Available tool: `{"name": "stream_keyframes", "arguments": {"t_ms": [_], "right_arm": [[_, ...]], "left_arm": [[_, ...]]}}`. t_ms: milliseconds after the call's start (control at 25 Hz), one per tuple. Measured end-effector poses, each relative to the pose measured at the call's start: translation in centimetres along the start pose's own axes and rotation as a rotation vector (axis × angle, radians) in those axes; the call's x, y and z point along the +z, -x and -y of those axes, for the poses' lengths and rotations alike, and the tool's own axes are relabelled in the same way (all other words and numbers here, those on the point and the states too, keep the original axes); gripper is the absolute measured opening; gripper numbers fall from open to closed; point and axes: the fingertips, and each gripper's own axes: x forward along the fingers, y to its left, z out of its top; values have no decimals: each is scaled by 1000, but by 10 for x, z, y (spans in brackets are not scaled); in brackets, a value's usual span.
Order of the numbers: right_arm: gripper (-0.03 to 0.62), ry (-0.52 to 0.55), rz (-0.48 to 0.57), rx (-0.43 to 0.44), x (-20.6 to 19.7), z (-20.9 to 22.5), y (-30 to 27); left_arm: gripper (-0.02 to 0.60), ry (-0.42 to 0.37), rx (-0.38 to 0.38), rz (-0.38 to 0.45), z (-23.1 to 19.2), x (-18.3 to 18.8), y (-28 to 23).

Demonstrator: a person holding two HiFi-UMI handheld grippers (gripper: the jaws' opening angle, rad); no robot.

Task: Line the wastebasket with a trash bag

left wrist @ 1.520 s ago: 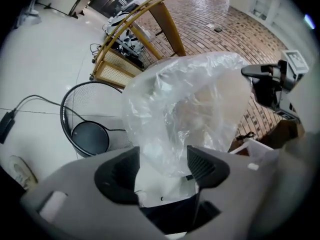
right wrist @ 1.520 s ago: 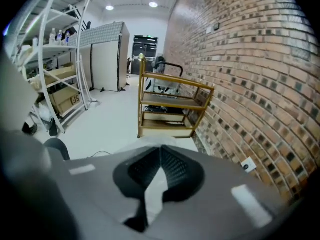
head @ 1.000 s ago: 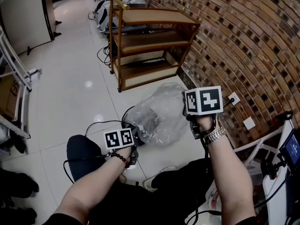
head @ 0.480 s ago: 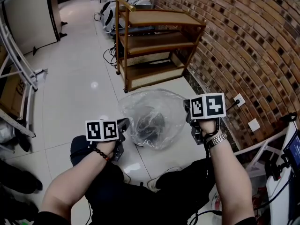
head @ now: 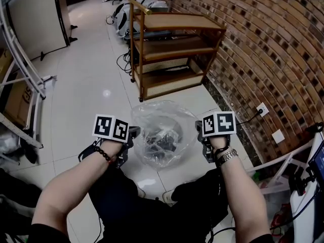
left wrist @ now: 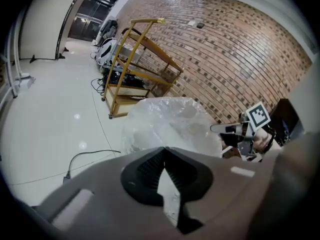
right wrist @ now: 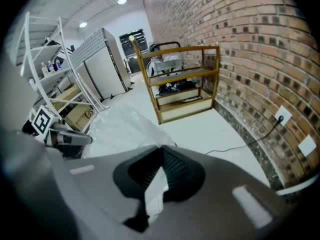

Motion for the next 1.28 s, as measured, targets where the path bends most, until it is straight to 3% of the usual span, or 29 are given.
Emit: {"name": "stream_keyframes", "arguments": {"t_ms": [720,1280], "right_arm": [[2,-71,-77,-60,-42,53,-90],[2,-97,-111,-87,-54,76,-151]], "left_arm": [[5,1,144,-183,-58,-2,-84],[5,1,188,-201,-96,4,-130]]}}
